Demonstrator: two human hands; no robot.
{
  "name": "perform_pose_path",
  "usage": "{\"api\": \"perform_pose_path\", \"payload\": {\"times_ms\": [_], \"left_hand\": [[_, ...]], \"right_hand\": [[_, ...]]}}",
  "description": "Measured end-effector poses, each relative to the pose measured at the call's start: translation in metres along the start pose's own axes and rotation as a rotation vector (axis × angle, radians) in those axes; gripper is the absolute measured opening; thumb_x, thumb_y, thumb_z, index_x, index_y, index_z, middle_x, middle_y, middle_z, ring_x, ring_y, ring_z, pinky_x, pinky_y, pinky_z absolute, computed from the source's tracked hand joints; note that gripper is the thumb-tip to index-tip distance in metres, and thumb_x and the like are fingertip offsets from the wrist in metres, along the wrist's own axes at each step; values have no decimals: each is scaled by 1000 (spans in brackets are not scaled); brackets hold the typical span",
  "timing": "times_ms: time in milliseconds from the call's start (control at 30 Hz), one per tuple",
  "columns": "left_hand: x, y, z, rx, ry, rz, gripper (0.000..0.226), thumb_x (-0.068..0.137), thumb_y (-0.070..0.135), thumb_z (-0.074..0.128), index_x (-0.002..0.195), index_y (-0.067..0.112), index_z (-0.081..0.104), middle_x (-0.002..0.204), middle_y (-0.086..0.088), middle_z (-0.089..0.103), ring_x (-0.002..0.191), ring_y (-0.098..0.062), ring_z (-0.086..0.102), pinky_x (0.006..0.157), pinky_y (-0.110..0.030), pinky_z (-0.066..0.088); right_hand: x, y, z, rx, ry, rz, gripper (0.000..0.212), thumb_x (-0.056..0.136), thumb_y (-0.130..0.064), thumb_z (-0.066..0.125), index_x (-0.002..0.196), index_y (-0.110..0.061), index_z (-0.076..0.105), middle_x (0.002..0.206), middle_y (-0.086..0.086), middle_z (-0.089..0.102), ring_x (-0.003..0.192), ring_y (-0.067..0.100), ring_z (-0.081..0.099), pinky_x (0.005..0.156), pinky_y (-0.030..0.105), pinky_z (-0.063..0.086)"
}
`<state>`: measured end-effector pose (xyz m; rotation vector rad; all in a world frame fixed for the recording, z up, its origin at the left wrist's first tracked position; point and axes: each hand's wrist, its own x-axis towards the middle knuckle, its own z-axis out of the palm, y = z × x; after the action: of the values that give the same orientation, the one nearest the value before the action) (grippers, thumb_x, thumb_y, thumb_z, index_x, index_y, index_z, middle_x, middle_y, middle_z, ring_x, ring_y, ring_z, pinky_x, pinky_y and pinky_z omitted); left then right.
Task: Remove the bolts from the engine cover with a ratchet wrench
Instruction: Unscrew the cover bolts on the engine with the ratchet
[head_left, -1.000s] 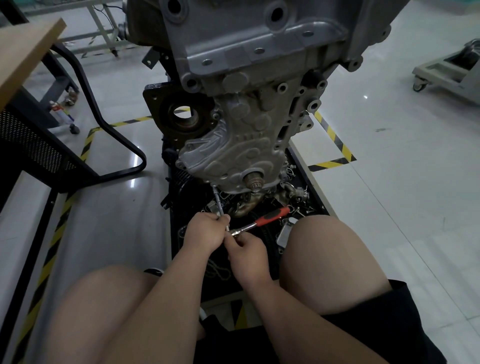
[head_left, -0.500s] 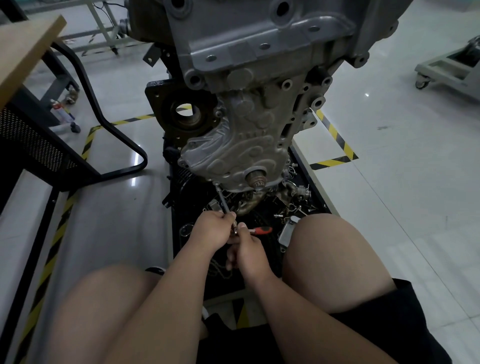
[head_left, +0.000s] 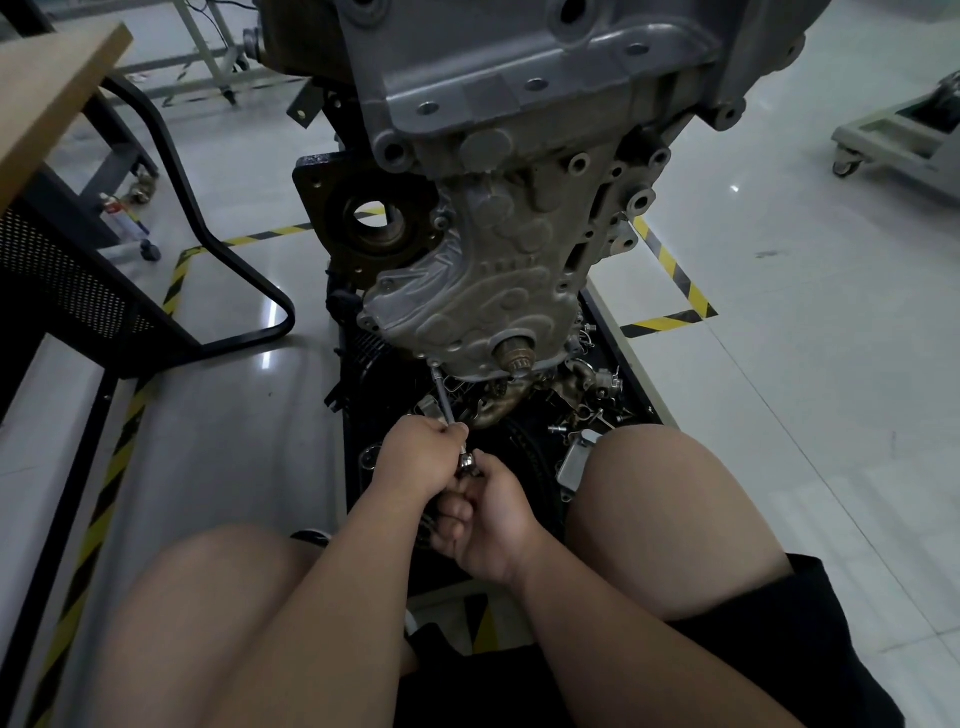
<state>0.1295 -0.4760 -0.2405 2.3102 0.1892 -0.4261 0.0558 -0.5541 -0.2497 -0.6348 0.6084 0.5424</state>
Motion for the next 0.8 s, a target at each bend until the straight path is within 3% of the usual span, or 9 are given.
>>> {"api": "perform_pose_path", "payload": {"times_ms": [333,500,567,667,800], "left_hand": [[-1,-1,1,26,9,-13,34,90,33,61,67,9,71,57,-1,67,56,-16,66,50,-22,37],[0,-1,1,50,27,-1,39,90,30,61,59,8,66,40,9,56,40,0,53,35,-11,29],[0,-2,1,64,25,-2,39,90,31,60,64,4,67,43,5,57,39,-3,51,37,-13,31],[1,-2,0,61,17,2,36,90,32,60,65,7,70,48,3,60,42,-4,52,41,-16,35],[1,-2,1,52,19,-1,37,89,33,62,71,2,70,55,-5,63,41,-4,49,36,-12,32]], "right_hand": [[3,0,0,-146,114,-103,46,102,-50,34,93,-8,53,57,-2,42,48,12,33,49,23,31],[4,4,-5,-382,212,-242,50,102,-46,38,90,-3,62,53,2,47,42,13,43,46,22,37],[4,5,-7,-458,261,-334,49,101,-40,43,91,2,65,53,2,51,40,12,46,44,21,40],[1,8,-9,-539,307,-487,38,97,-34,55,73,-5,61,52,1,53,40,8,46,43,22,40],[4,8,-13,-769,448,-620,45,89,-36,65,50,-26,45,44,-11,48,41,2,38,44,23,32]]}}
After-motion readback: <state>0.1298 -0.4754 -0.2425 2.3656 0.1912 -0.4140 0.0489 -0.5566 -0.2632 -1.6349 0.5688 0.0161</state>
